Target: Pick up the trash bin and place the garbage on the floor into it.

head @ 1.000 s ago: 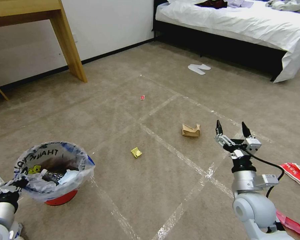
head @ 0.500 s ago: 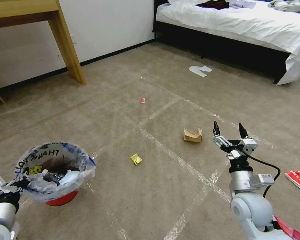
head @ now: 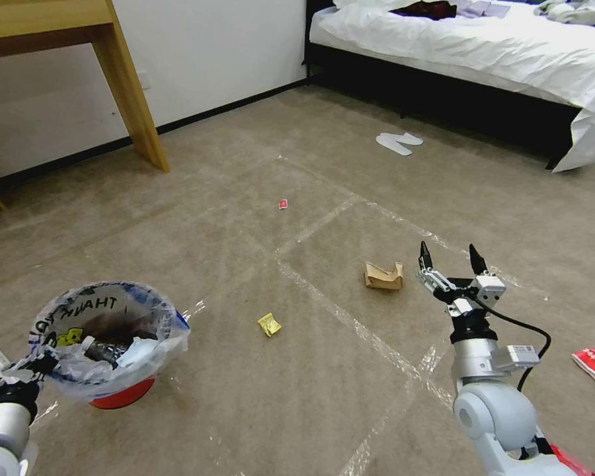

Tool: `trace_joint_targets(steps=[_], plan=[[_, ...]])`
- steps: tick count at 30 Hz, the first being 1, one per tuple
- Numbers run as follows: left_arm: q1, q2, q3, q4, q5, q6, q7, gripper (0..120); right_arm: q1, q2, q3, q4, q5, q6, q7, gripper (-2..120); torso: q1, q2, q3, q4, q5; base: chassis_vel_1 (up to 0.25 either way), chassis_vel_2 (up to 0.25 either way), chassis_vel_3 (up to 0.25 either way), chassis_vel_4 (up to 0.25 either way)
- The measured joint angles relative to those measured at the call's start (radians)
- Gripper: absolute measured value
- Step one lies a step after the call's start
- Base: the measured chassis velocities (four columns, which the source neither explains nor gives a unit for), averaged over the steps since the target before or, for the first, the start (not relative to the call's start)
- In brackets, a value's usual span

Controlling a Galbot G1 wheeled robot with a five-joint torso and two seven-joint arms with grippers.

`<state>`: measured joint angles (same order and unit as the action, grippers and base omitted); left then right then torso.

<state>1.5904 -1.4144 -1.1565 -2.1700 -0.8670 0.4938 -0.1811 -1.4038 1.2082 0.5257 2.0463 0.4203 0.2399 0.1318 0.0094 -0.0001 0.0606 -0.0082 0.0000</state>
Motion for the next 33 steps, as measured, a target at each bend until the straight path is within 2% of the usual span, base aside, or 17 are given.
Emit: trace_joint_targets(steps=[33], plan=[[0.004, 0.000, -0.005, -0.006, -0.003, -0.001, -0.001, 5, 0.001, 0.017, -0.021, -0.028, -0.032, 0.011, 0.005, 100, 0.000, 0.000, 0.000, 0.0001, 0.0000, -0.063, 0.067, 0.063, -0.066]])
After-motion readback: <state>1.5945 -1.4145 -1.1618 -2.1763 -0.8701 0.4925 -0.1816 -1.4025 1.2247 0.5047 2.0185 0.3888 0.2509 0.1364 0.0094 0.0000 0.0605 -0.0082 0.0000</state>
